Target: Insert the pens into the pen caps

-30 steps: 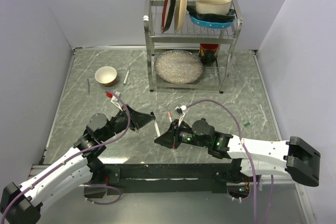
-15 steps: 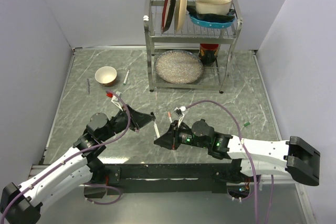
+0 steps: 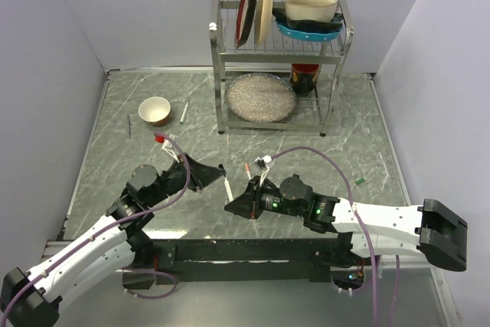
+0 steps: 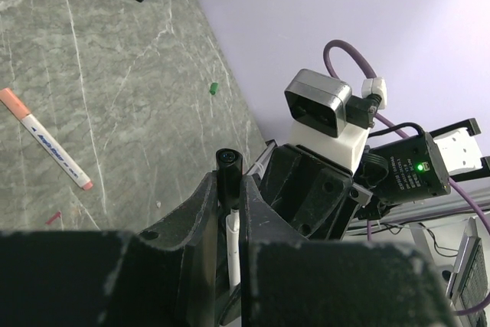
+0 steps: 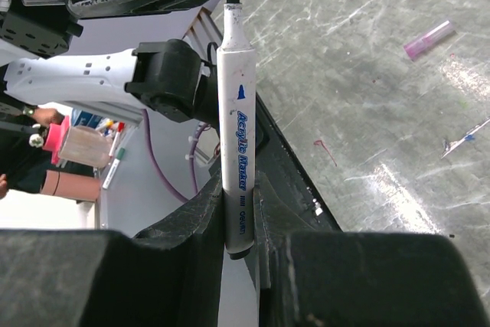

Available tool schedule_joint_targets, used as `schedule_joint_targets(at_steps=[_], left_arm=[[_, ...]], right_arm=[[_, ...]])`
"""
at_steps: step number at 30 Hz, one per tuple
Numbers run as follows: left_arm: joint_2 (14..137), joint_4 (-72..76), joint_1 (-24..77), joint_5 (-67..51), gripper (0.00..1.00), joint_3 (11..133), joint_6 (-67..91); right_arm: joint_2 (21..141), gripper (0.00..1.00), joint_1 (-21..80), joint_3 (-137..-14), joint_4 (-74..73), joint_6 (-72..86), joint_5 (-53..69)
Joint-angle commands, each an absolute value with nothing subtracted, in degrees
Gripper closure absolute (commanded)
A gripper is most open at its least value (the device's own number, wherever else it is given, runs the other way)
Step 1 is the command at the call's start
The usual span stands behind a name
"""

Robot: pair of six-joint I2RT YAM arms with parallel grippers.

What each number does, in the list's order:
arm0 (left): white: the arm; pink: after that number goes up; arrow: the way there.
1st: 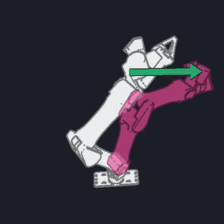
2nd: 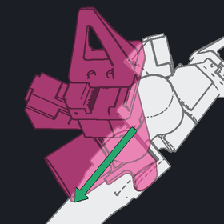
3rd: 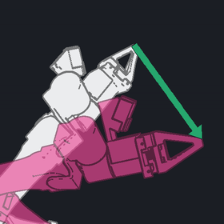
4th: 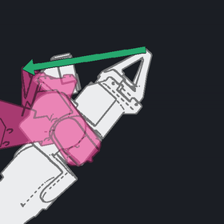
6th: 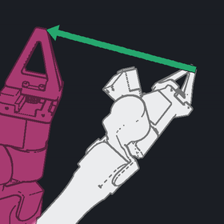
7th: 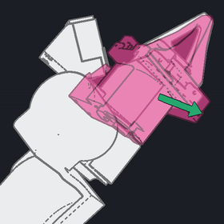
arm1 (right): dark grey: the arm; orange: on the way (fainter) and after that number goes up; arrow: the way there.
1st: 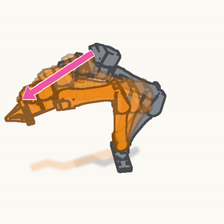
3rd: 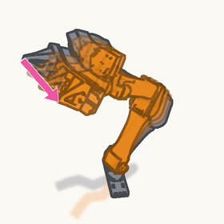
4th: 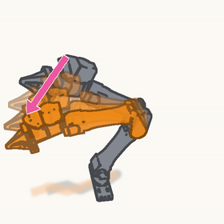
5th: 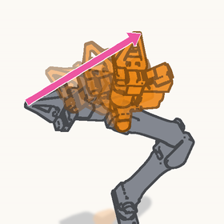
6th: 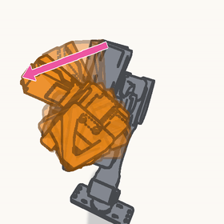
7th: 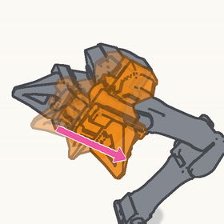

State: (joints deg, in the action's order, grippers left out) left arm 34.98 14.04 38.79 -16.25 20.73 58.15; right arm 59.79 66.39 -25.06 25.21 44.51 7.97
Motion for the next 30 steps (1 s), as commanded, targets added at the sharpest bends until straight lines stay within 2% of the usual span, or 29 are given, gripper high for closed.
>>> schedule_joint_targets(at_steps=[1, 9, 21, 23, 24, 26, 27, 30], left_arm=[[34.4, 16.5, 38.9, -17.7, 0.99, 22.2, 57.9], [32.9, 22.1, 38.9, -20.9, 0.99, 17.5, 61.0], [32.3, 19.7, 38.9, -24.6, 0.99, 17.6, 57.8], [31.8, 18.7, 38.9, -24.7, 0.90, 17.8, 57.7], [31.1, 18.3, 38.9, -24.5, 0.73, 18.0, 57.7], [30.1, 16.4, 38.9, -23.7, 0.60, 19.2, 57.2], [28.9, 15.3, 38.8, -23.4, 0.49, 19.7, 57.0], [26.4, 12.3, 38.9, -21.6, 0.33, 22.1, 56.3]], right_arm=[[58.6, 1.00, 66.9, -26.8, 26.6, 44.6, 6.0], [59.1, 1.00, 66.8, -32.0, 22.2, 43.1, 2.8], [60.2, 1.00, 66.3, -37.2, 18.9, 40.3, 0.1], [59.9, 1.00, 66.2, -37.4, 19.3, 38.9, 0.4], [59.7, 1.00, 66.2, -37.4, 19.5, 37.2, 1.0], [59.6, 1.00, 66.3, -37.0, 19.8, 36.1, 2.5], [59.3, 1.00, 66.3, -36.7, 20.0, 35.7, 3.2], [58.6, 1.00, 66.3, -35.0, 22.4, 35.7, 6.8]])
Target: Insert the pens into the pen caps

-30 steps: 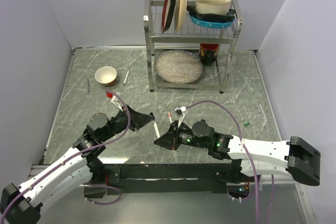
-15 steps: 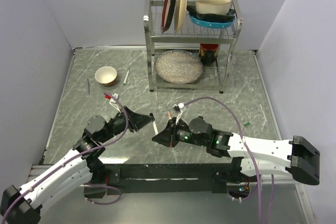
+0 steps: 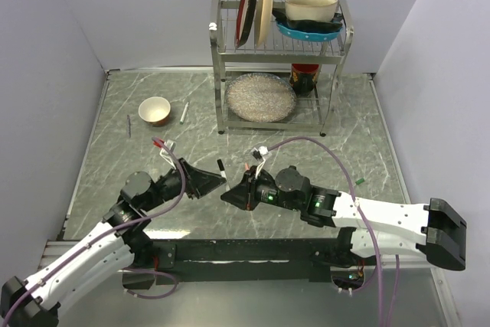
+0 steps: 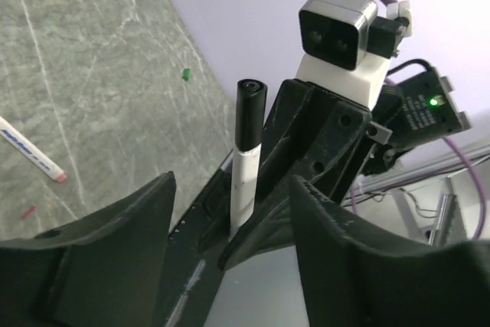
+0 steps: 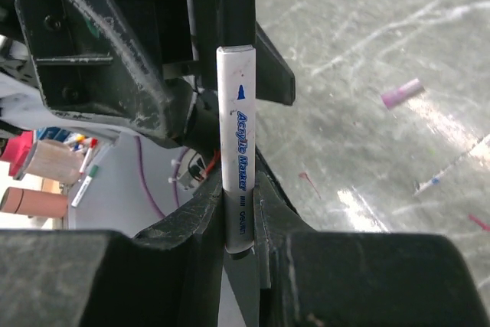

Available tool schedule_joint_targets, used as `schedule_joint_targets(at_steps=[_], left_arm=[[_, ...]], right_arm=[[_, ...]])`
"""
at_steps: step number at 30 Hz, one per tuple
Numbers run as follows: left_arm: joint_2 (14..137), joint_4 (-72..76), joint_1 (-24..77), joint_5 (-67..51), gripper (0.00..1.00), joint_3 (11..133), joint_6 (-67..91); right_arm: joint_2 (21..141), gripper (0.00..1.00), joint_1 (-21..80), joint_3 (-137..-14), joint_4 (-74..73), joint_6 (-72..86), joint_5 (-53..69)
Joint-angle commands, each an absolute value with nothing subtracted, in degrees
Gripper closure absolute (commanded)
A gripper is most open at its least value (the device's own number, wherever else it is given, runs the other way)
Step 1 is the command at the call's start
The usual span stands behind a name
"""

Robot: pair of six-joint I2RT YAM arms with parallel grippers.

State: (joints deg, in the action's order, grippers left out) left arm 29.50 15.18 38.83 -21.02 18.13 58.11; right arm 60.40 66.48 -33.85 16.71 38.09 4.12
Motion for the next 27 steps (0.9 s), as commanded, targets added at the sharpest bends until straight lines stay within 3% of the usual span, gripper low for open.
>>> schedule_joint_targets(at_steps=[1, 6, 11, 20, 25, 27], left_arm=[[25.9, 11.8, 38.9, -21.4, 0.30, 22.8, 55.9], [25.7, 7.4, 38.9, -19.8, 0.17, 25.9, 52.8], [27.4, 4.8, 38.9, -18.5, 0.17, 29.2, 50.0], [29.3, 5.0, 38.9, -17.4, 0.33, 30.9, 48.8], [29.3, 5.4, 38.9, -18.5, 0.47, 31.0, 49.0], [29.5, 5.3, 38.9, -19.6, 0.58, 31.1, 49.1]], right_arm=[[58.6, 1.00, 66.4, -34.4, 23.0, 35.9, 7.6], [58.6, 1.00, 67.1, -33.8, 24.2, 36.1, 11.2], [57.5, 1.00, 68.0, -33.0, 24.3, 36.4, 12.0], [56.3, 1.00, 69.2, -31.6, 25.1, 37.1, 12.7], [56.6, 1.00, 69.5, -31.5, 25.5, 37.3, 12.3], [57.1, 1.00, 69.5, -32.0, 25.1, 37.2, 12.0]])
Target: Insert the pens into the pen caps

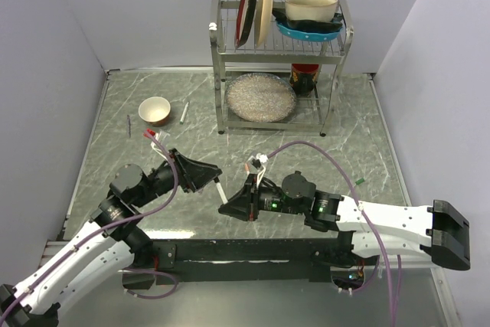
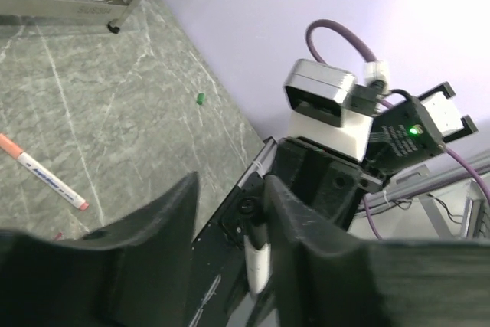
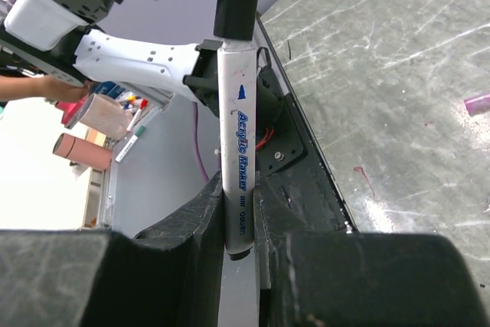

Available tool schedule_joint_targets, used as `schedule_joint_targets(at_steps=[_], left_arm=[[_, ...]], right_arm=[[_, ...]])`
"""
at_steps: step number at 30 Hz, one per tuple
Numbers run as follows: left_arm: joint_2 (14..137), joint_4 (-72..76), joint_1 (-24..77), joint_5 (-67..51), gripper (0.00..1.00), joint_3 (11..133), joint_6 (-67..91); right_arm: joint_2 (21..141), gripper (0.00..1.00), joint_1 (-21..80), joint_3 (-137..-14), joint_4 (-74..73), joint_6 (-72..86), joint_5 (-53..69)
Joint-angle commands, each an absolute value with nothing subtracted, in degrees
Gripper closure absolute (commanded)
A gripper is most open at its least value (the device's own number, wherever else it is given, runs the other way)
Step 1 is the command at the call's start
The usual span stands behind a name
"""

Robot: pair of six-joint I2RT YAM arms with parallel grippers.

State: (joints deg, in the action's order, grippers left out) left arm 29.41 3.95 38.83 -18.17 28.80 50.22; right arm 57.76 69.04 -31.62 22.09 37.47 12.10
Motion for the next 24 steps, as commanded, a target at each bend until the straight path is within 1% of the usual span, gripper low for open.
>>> schedule_joint_targets(at_steps=[1, 2, 4, 5, 8, 12, 14, 17, 20, 22, 24], left_arm=[[29.6, 5.4, 38.9, -20.5, 0.63, 31.0, 49.2], [29.9, 5.6, 38.9, -21.9, 0.73, 30.9, 49.5], [30.1, 7.2, 38.8, -24.0, 0.86, 29.6, 51.0], [30.5, 7.6, 38.9, -25.8, 0.99, 29.2, 51.6], [30.2, 9.7, 38.9, -28.1, 0.99, 26.7, 54.1], [27.3, 10.4, 38.9, -27.2, 0.99, 23.0, 56.4], [26.0, 10.3, 38.9, -26.7, 0.99, 22.3, 57.5], [25.1, 12.8, 38.9, -28.3, 0.99, 20.7, 58.8], [24.0, 16.5, 38.9, -29.4, 0.99, 17.9, 60.5], [23.8, 16.7, 38.9, -29.1, 0.99, 16.9, 60.7], [23.6, 16.6, 38.9, -28.7, 0.99, 16.4, 61.4]], right_arm=[[57.2, 1.00, 69.5, -32.1, 25.0, 37.1, 12.0], [57.3, 1.00, 69.5, -32.2, 25.0, 37.2, 12.0], [57.5, 1.00, 69.5, -32.3, 25.5, 37.1, 11.5], [57.5, 1.00, 69.5, -32.4, 25.6, 37.2, 11.3], [57.5, 1.00, 69.5, -33.3, 25.7, 36.9, 9.8], [57.8, 1.00, 69.4, -36.5, 24.4, 37.1, 7.4], [58.8, 1.00, 69.4, -38.6, 21.4, 36.1, 6.0], [58.6, 1.00, 69.2, -40.1, 21.9, 35.7, 4.1], [58.4, 1.00, 67.4, -41.2, 24.8, 38.9, 7.7], [59.1, 1.00, 66.7, -43.1, 24.0, 40.6, 8.4], [59.6, 1.00, 66.5, -44.2, 26.2, 41.4, 8.9]])
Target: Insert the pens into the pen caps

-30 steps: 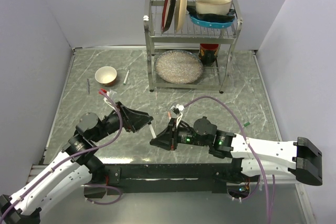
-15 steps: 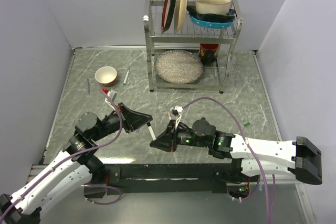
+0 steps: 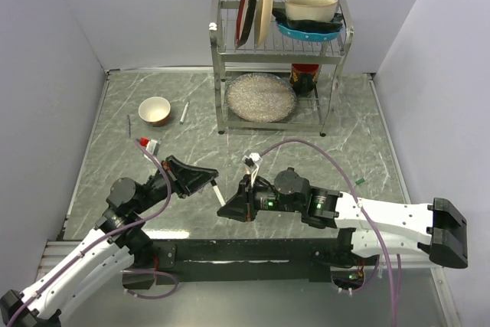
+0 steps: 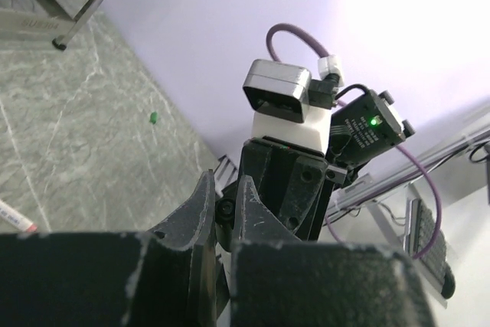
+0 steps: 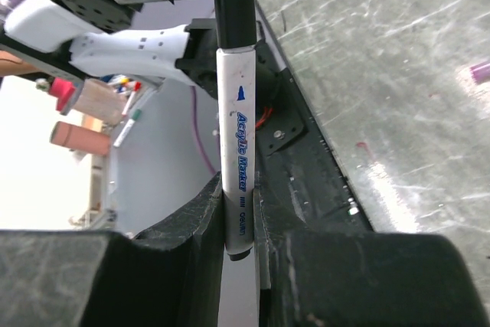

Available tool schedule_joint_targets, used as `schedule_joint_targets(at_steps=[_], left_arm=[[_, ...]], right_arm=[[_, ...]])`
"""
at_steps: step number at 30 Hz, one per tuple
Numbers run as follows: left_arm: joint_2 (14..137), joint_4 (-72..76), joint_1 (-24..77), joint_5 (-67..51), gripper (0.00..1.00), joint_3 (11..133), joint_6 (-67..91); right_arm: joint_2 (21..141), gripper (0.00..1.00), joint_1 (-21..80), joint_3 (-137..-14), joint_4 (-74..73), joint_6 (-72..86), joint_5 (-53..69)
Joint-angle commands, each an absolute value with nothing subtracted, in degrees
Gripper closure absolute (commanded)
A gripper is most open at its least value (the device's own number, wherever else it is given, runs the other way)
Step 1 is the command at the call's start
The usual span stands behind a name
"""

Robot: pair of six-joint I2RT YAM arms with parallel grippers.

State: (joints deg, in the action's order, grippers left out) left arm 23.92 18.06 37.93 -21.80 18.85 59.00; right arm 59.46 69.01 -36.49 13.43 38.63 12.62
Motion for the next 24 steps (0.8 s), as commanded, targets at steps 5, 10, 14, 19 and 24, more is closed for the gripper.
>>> schedule_joint_targets(at_steps=[5, 10, 14, 19, 24], left_arm=[[22.7, 21.3, 38.9, -30.4, 0.99, 13.4, 66.1], [19.8, 21.0, 39.4, -33.0, 0.99, 10.6, 68.0], [15.8, 20.8, 39.4, -34.2, 0.99, 9.0, 70.0], [16.5, 22.8, 39.9, -35.0, 0.99, 9.1, 74.0], [15.9, 20.5, 41.9, -33.3, 0.99, 8.3, 73.6]], right_arm=[[62.3, 1.00, 64.8, -44.9, 32.1, 45.3, 11.9], [60.7, 1.00, 64.5, -41.8, 36.7, 45.5, 10.9], [59.6, 1.00, 64.4, -42.4, 34.8, 43.3, 11.4], [59.9, 1.00, 63.8, -42.8, 34.1, 41.3, 11.7], [60.2, 1.00, 62.6, -43.4, 35.3, 42.4, 12.9]])
